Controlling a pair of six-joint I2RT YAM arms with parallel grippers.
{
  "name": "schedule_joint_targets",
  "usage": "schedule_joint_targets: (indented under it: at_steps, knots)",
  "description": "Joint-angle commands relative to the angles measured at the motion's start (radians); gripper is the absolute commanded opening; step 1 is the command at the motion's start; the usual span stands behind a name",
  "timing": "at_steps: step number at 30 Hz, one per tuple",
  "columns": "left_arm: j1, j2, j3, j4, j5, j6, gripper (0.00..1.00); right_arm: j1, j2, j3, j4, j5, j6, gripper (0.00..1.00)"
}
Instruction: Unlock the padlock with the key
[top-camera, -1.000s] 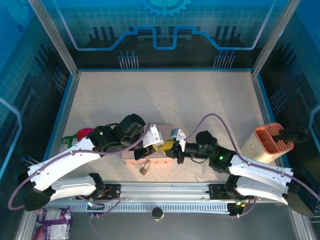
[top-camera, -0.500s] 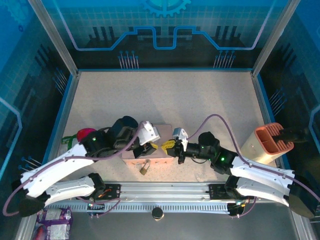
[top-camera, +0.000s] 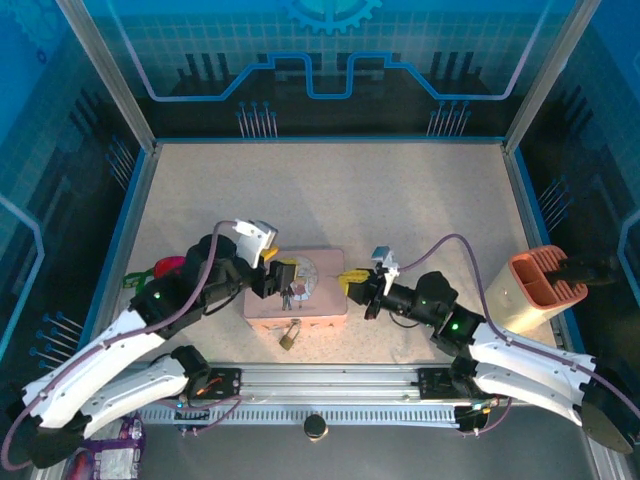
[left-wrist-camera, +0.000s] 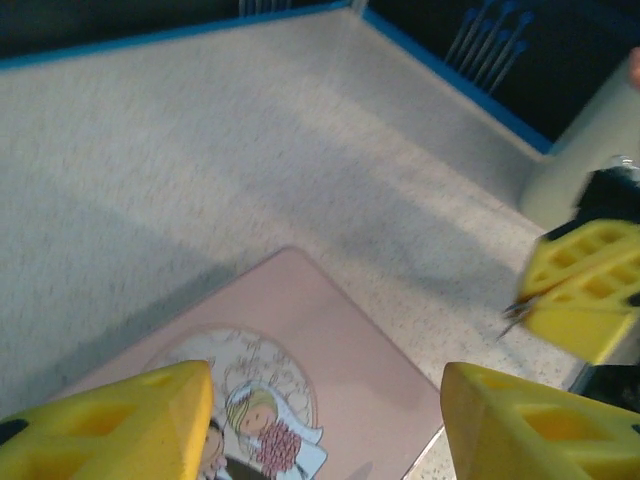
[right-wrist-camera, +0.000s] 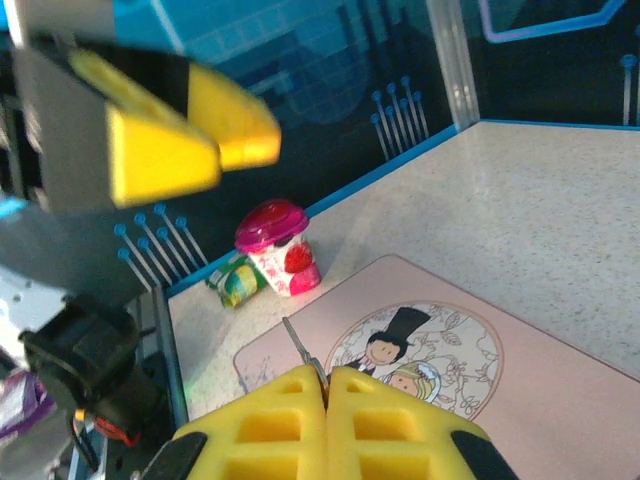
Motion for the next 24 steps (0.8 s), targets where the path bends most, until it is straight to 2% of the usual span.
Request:
schedule_joint_targets:
  at_steps: [1,4,8,10,12,14,16,22,24]
  knots:
    - [0.027,0.061,0.044,-0.277,-0.196,-0.193,0.61,0.007,-0.049,-0.016,-0.026,0.140,0.085,0.00]
    - [0.057,0.072,0.031,-0.407,-0.227,-0.319,0.66,0.010,-0.095,-0.026,-0.097,0.191,0.106,0.00]
    - [0.057,0.013,-0.040,-0.440,-0.155,-0.448,0.69,0.011,-0.135,-0.035,-0.150,0.203,0.125,0.00]
    - [0.050,0.010,-0.060,-0.466,-0.110,-0.467,0.75,0.013,-0.145,-0.035,-0.170,0.209,0.130,0.00]
    - [-0.026,0.028,-0.054,-0.491,-0.145,-0.507,0.78,0.013,-0.148,-0.037,-0.185,0.217,0.134,0.00]
    - [-0.055,0.074,-0.054,-0.512,-0.134,-0.539,0.81,0.013,-0.147,-0.037,-0.190,0.221,0.134,0.00]
    - [-0.103,0.107,-0.056,-0.536,-0.171,-0.576,0.86,0.014,-0.143,-0.036,-0.191,0.225,0.132,0.00]
    - [-0.117,0.093,-0.131,-0.501,-0.165,-0.635,0.92,0.015,-0.133,-0.039,-0.186,0.237,0.143,0.00]
    - [-0.125,0.088,-0.199,-0.408,-0.135,-0.638,0.92,0.015,-0.130,-0.048,-0.173,0.244,0.147,0.00]
